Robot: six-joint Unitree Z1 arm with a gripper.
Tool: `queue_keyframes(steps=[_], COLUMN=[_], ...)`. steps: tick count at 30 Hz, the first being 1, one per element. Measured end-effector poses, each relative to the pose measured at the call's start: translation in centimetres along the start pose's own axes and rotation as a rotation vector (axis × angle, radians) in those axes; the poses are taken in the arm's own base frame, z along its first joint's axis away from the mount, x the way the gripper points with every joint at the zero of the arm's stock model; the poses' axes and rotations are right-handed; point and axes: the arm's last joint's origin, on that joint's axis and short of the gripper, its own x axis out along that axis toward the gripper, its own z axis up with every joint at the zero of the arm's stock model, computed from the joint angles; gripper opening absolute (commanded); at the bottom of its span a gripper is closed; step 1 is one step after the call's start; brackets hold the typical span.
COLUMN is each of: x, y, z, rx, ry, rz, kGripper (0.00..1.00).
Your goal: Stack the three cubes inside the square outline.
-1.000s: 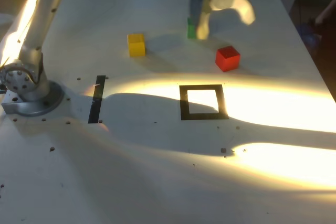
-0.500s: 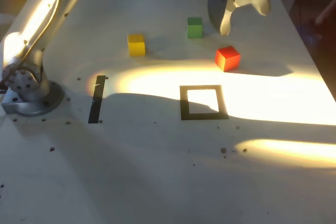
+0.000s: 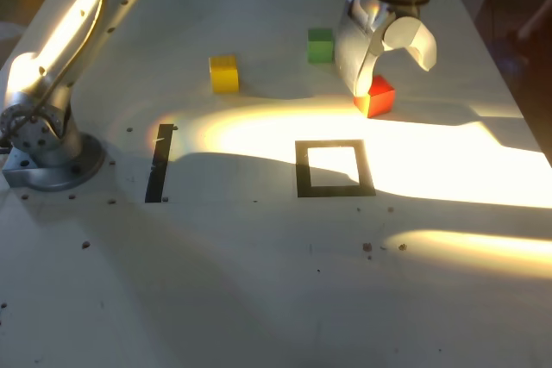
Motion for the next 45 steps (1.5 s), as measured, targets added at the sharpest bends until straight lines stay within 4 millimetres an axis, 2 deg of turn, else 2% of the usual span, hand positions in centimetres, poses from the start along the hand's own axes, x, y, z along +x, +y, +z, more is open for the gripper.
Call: queue_keyframes(steps=[4, 11, 18, 33, 42, 45], x=[0.7, 2.3, 3.6, 4.2, 4.2, 3.9], y=[0.3, 2.1, 2.2, 1.9, 1.9, 1.9], z=[0.2, 1.1, 1.8, 2.5, 2.5, 2.3], rx=[-0.009, -0.047, -0.051, -0.048, -0.037, -0.031], ry=[0.016, 0.047, 0.065, 0.017, 0.015, 0.019], rz=[0.005, 0.017, -0.003, -0.015, -0.015, -0.006], kGripper=[0.91, 0.86, 0.78, 0.36, 0.21, 0.19])
